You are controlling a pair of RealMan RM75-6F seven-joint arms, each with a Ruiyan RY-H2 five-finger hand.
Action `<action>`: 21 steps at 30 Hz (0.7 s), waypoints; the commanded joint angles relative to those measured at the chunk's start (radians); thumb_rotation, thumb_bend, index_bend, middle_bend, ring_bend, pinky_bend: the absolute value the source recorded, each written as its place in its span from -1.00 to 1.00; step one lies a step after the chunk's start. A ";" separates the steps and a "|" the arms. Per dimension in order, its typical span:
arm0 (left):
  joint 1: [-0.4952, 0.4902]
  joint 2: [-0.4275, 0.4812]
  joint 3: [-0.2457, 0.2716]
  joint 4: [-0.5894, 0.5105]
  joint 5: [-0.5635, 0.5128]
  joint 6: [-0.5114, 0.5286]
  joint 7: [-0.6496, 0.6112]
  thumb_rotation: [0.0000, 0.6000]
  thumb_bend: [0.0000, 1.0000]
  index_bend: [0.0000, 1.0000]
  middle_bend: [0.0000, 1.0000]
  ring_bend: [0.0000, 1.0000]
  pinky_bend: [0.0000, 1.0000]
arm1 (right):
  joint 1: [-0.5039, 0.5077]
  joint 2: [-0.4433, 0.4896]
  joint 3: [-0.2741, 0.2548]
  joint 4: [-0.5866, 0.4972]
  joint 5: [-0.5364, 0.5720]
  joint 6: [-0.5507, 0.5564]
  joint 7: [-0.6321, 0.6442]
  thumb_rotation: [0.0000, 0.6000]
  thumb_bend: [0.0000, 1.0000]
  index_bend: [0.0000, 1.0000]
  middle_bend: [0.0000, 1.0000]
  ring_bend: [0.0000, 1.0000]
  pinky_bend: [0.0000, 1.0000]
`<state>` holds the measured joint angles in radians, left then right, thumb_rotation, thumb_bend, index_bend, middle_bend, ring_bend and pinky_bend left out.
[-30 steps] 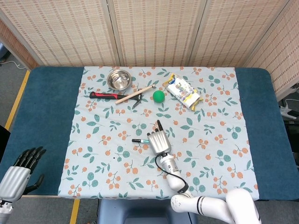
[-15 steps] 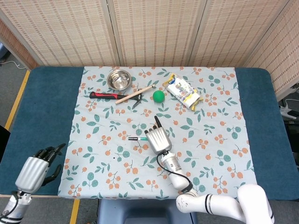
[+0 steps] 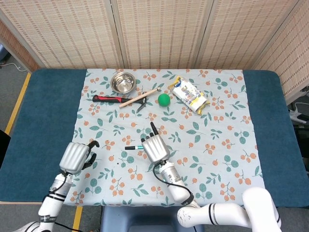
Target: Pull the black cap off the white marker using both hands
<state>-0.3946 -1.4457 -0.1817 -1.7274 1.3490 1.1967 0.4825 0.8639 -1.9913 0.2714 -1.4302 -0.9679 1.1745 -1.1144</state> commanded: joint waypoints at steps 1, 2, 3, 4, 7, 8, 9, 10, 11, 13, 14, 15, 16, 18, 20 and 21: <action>-0.040 -0.077 -0.030 0.015 -0.092 -0.017 0.084 1.00 -0.22 -0.11 0.87 0.64 0.89 | 0.012 -0.041 0.003 0.043 0.003 0.008 0.023 1.00 -0.21 0.75 0.47 -0.18 -0.96; -0.046 -0.086 -0.032 0.016 -0.115 -0.022 0.098 1.00 -0.23 -0.12 0.88 0.64 0.90 | 0.015 -0.047 0.001 0.051 0.002 0.008 0.024 1.00 -0.20 0.75 0.47 -0.18 -0.96; -0.053 -0.094 -0.034 0.012 -0.137 -0.026 0.116 1.00 -0.23 -0.12 0.89 0.65 0.91 | 0.018 -0.054 0.001 0.060 -0.001 0.009 0.028 1.00 -0.20 0.75 0.47 -0.18 -0.96; -0.058 -0.100 -0.033 0.011 -0.143 -0.023 0.129 1.00 -0.24 -0.14 0.90 0.66 0.91 | 0.020 -0.058 0.002 0.066 -0.003 0.011 0.031 1.00 -0.20 0.75 0.47 -0.18 -0.96; -0.073 -0.129 -0.027 0.021 -0.143 -0.003 0.165 1.00 -0.25 -0.20 0.92 0.68 0.93 | 0.026 -0.071 0.011 0.082 -0.007 0.015 0.042 1.00 -0.20 0.75 0.47 -0.18 -0.96; -0.077 -0.138 -0.028 0.025 -0.150 -0.001 0.173 1.00 -0.26 -0.20 0.92 0.69 0.93 | 0.028 -0.075 0.015 0.085 -0.005 0.016 0.045 1.00 -0.20 0.75 0.47 -0.18 -0.96; -0.085 -0.150 -0.031 0.031 -0.164 -0.003 0.182 1.00 -0.26 -0.21 0.93 0.70 0.94 | 0.029 -0.079 0.020 0.087 -0.001 0.016 0.047 1.00 -0.19 0.75 0.47 -0.18 -0.96; -0.092 -0.158 -0.035 0.038 -0.178 -0.006 0.190 1.00 -0.26 -0.21 0.94 0.71 0.95 | 0.031 -0.082 0.023 0.088 0.002 0.017 0.047 1.00 -0.19 0.75 0.47 -0.18 -0.96; -0.099 -0.167 -0.039 0.045 -0.194 -0.009 0.198 1.00 -0.26 -0.21 0.95 0.71 0.95 | 0.032 -0.084 0.025 0.088 0.005 0.018 0.045 1.00 -0.19 0.75 0.47 -0.18 -0.96; -0.116 -0.186 -0.050 0.062 -0.228 -0.016 0.214 1.00 -0.26 -0.21 0.96 0.72 0.95 | 0.035 -0.087 0.028 0.087 0.005 0.022 0.042 1.00 -0.19 0.75 0.47 -0.18 -0.96; -0.123 -0.194 -0.053 0.068 -0.239 -0.018 0.220 1.00 -0.26 -0.22 0.96 0.72 0.95 | 0.036 -0.088 0.028 0.085 0.006 0.024 0.041 1.00 -0.19 0.75 0.47 -0.18 -0.96; -0.131 -0.203 -0.055 0.074 -0.249 -0.019 0.224 1.00 -0.26 -0.22 0.96 0.72 0.95 | 0.037 -0.088 0.028 0.082 0.007 0.025 0.040 1.00 -0.19 0.75 0.47 -0.18 -0.96; -0.136 -0.209 -0.056 0.079 -0.254 -0.019 0.225 1.00 -0.27 -0.22 0.96 0.73 0.95 | 0.037 -0.088 0.027 0.080 0.008 0.025 0.037 1.00 -0.19 0.75 0.47 -0.18 -0.96; -0.147 -0.222 -0.056 0.092 -0.250 -0.012 0.225 1.00 -0.27 -0.22 0.96 0.73 0.95 | 0.039 -0.089 0.027 0.079 0.011 0.026 0.033 1.00 -0.19 0.75 0.47 -0.18 -0.96; -0.156 -0.234 -0.055 0.108 -0.246 -0.006 0.226 1.00 -0.27 -0.22 0.96 0.73 0.95 | 0.042 -0.093 0.029 0.080 0.013 0.025 0.035 1.00 -0.19 0.75 0.47 -0.18 -0.96; -0.160 -0.238 -0.056 0.114 -0.248 -0.004 0.228 1.00 -0.27 -0.21 0.96 0.73 0.95 | 0.043 -0.095 0.029 0.081 0.013 0.025 0.036 1.00 -0.19 0.75 0.47 -0.18 -0.96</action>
<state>-0.5495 -1.6781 -0.2364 -1.6198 1.1011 1.1893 0.7078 0.9067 -2.0857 0.3004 -1.3501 -0.9552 1.1999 -1.0788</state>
